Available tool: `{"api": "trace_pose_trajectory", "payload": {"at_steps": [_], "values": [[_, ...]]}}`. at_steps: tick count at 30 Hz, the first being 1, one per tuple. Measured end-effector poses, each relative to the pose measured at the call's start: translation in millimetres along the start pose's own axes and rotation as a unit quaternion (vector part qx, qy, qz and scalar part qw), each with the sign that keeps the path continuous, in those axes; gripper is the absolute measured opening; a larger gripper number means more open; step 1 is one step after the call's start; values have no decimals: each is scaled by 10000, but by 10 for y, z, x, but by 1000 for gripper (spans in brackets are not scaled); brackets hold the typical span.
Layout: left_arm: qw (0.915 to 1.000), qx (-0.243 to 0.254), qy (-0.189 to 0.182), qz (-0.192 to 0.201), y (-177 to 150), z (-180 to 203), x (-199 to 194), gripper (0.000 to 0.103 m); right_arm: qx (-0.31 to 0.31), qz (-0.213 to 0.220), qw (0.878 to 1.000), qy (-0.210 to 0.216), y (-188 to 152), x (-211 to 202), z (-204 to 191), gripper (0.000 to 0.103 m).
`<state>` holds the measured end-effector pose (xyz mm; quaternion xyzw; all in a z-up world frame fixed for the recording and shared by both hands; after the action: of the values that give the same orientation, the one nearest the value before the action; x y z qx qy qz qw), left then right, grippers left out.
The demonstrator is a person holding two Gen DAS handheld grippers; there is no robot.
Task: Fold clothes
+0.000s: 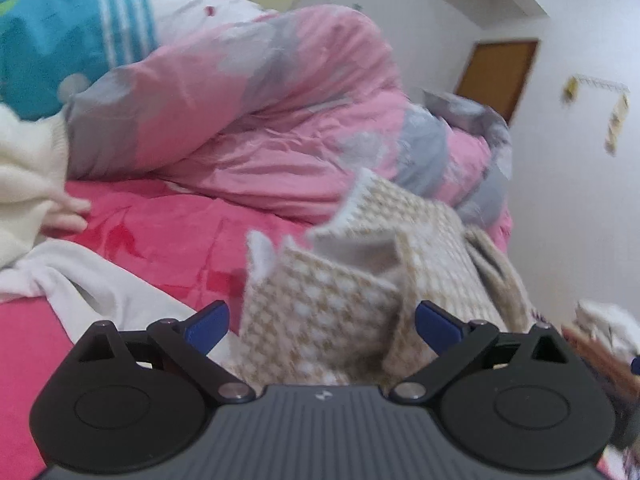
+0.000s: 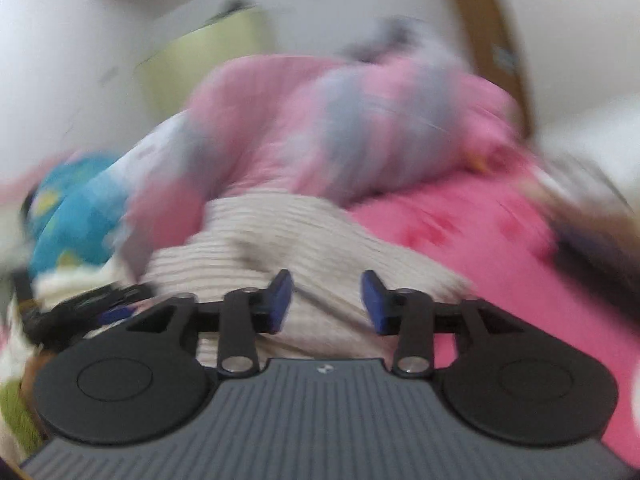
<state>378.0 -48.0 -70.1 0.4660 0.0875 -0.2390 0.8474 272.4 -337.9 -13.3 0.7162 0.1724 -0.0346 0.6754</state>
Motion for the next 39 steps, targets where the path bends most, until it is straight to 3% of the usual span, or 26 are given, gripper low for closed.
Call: {"api": "trace_pose_trajectory", "payload": {"at_steps": [3,6,9,12,16,18,19,20,21,22,27,29,31,35,37,39], "values": [[9985,-434,294,144,220,-195,153,99,-754,172,9962,397,330,299,-426,63],[9951,-900,396,-53,350,-458,406,92,-1320,33,9897,560,530,786,-753,68],[9896,-1382,103,-396,351,-665,644,84,-1680,-392,9821,763,605,1363,-1014,69],[9867,-1500,-230,-590,243,-738,740,75,-2133,-893,9699,759,622,1863,-1244,69],[9876,-1366,-403,-659,133,-778,718,66,-2883,-1985,9354,493,446,2548,-1374,69],[9881,-1323,-428,-652,111,-788,689,66,-3136,-2392,9187,196,341,2741,-1342,67],[9887,-1280,-446,-648,104,-794,678,66,-3208,-2497,9136,96,301,2759,-1321,60],[9893,-1237,-464,-626,93,-802,659,66,-3287,-2506,9105,-81,289,2732,-1286,38],[9896,-1200,-491,-620,86,-801,647,66,-3343,-2424,9103,-308,288,2659,-1240,15],[9898,-1170,-520,-626,78,-790,638,64,-3342,-2235,9140,-550,312,2536,-1179,2],[9908,-942,-691,-680,24,-702,601,65,-3047,-1086,9299,-1753,440,1685,-737,0],[9907,-816,-768,-773,-28,-652,615,65,-2607,-1033,9434,-1771,336,1371,-486,0],[9904,-705,-801,-882,-91,-601,652,65,-2160,-1018,9594,-1499,242,1165,-310,0],[9897,-740,-757,-967,-167,-630,691,66,-1919,-775,9741,-916,401,1092,-388,2],[9897,-769,-691,-991,-172,-677,705,68,-2069,-688,9748,-463,553,1271,-665,14],[9897,-780,-595,-1044,-186,-728,727,68,-2286,-776,9704,60,648,1498,-994,61]]}}
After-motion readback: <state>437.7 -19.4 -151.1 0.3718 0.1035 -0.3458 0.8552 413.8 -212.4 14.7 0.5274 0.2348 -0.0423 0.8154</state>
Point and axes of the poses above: each gripper's, at about its wrist camera, not at the fingertips, and x roughly the way its jaws point, z to its right, y to its top, the point moved 7 cm from there along x, roughly the way its jaws point, and after that the axes turned 10 degrees about -x, right-handed, at the moved point
